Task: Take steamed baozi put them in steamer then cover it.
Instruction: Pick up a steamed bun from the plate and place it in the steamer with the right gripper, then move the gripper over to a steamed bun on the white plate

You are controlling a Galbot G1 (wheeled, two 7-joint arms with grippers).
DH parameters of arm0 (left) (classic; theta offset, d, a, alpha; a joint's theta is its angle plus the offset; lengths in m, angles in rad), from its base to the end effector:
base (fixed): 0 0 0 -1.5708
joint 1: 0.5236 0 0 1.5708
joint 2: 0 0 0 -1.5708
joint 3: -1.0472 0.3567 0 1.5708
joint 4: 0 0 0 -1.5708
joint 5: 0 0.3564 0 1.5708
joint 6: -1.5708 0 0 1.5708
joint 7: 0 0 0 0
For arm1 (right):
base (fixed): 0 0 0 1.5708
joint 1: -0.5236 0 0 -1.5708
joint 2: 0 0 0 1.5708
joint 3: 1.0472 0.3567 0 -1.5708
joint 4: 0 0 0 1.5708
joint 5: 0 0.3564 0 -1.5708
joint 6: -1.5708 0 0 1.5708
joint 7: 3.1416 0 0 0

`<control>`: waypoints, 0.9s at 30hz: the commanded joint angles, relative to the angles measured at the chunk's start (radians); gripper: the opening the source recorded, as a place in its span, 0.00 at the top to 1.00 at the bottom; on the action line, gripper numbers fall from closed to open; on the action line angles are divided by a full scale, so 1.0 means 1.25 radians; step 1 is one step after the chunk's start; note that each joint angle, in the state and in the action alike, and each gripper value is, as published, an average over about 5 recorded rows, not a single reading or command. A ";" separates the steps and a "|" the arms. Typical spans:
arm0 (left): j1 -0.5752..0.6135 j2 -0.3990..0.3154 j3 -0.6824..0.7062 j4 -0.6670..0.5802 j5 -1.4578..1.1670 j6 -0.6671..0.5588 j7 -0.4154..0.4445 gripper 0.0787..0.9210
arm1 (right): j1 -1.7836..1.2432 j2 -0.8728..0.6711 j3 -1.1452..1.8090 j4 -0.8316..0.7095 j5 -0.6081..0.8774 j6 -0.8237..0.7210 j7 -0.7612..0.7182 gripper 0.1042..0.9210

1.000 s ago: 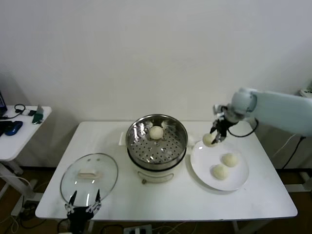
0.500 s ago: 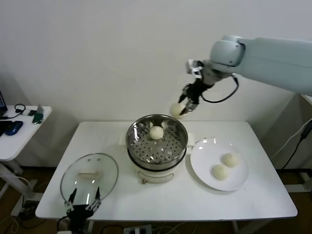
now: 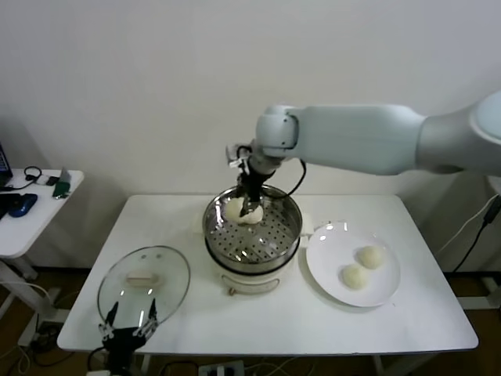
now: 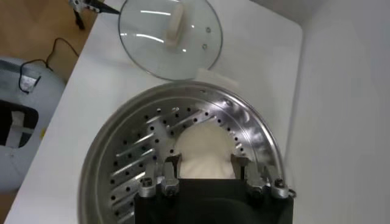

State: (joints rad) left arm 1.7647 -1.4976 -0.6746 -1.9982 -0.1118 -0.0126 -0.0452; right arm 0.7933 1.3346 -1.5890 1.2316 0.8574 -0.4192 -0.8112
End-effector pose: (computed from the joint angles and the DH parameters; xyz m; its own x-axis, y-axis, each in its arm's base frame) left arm 0.1069 0.0639 -0.3652 -0.9543 -0.1508 0.2580 -0.1404 0.9884 0.0582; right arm 0.5565 0.1687 -0.0260 -0.1868 -0.2826 0.9409 -0.9398 -0.2274 -0.2549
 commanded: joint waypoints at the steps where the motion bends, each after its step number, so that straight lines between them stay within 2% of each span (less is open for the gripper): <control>1: -0.006 0.000 0.000 0.006 -0.005 0.000 0.000 0.12 | -0.155 0.075 0.021 -0.104 -0.085 -0.011 0.034 0.41; 11: -0.012 0.002 0.000 0.010 -0.006 -0.001 -0.001 0.12 | -0.200 0.084 0.052 -0.138 -0.111 -0.011 0.057 0.41; 14: -0.009 0.002 0.000 0.005 -0.007 -0.001 -0.001 0.12 | -0.192 0.077 0.059 -0.134 -0.106 -0.006 0.056 0.36; 18: -0.007 0.001 -0.002 0.000 -0.006 0.000 -0.001 0.12 | -0.144 0.050 0.063 -0.108 -0.079 0.016 0.039 0.22; 22: -0.004 -0.001 -0.002 -0.005 -0.004 0.002 -0.001 0.12 | -0.022 -0.007 0.029 -0.079 -0.038 0.070 -0.046 0.13; 27: -0.004 -0.001 -0.001 -0.006 -0.001 0.001 0.000 0.12 | 0.135 -0.154 -0.047 -0.012 0.064 0.118 -0.182 0.12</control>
State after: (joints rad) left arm 1.7604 -1.4975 -0.6766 -2.0031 -0.1154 -0.0114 -0.0459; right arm 0.7262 1.3303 -1.5602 1.1398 0.8136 -0.3543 -0.8476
